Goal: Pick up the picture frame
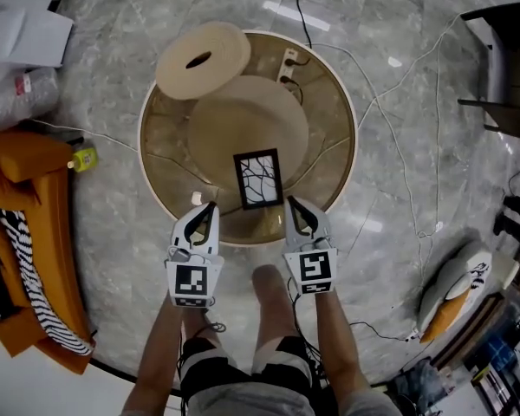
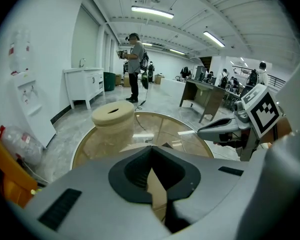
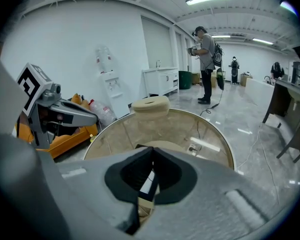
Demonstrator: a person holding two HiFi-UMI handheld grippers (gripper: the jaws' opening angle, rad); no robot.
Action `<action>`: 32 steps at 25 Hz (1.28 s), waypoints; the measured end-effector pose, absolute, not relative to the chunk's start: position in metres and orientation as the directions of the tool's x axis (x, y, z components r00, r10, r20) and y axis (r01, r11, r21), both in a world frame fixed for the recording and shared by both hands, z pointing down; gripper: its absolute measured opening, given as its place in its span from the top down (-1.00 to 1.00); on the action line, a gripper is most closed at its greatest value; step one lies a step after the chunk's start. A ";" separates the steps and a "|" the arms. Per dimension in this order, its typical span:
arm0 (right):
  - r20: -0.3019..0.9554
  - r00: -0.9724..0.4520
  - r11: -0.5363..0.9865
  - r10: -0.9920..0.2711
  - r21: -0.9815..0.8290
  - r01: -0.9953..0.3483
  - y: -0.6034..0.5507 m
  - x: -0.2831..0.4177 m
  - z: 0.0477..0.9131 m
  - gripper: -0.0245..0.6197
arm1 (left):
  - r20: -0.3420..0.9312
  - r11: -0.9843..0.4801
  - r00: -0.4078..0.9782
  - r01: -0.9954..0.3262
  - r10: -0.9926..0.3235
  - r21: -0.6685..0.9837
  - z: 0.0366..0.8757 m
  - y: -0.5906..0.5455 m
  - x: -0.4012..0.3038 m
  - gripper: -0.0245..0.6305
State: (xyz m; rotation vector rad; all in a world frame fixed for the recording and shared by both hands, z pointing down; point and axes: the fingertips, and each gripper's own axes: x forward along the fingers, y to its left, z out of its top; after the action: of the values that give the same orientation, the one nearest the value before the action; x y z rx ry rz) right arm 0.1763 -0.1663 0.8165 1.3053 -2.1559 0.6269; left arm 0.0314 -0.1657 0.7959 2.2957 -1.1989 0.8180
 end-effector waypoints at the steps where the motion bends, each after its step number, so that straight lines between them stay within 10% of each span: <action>1: 0.658 -0.389 0.424 -0.645 -0.115 -0.898 -0.166 0.176 0.823 0.93 | 0.672 -0.535 0.453 -0.839 -0.586 0.099 0.803 -0.165 0.031 0.87; 19: 0.756 -0.403 0.408 -0.516 -0.197 -0.892 -0.170 0.173 0.915 0.92 | 0.717 -0.483 0.416 -0.867 -0.559 0.126 0.859 -0.157 0.026 0.87; 21: 0.764 -0.418 0.394 -0.490 -0.234 -0.889 -0.169 0.171 0.925 0.51 | 0.722 -0.480 0.413 -0.868 -0.556 0.127 0.862 -0.157 0.025 0.87; 32: 0.802 -0.417 0.378 -0.429 -0.260 -0.888 -0.164 0.172 0.955 0.48 | 0.736 -0.469 0.410 -0.872 -0.538 0.142 0.876 -0.156 0.030 0.87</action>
State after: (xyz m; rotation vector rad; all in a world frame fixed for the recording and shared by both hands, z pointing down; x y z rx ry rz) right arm 0.1723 -0.1638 0.9545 1.1301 -2.0025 0.9269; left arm 0.0297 -0.1561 0.8757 2.1544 -1.1953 0.8522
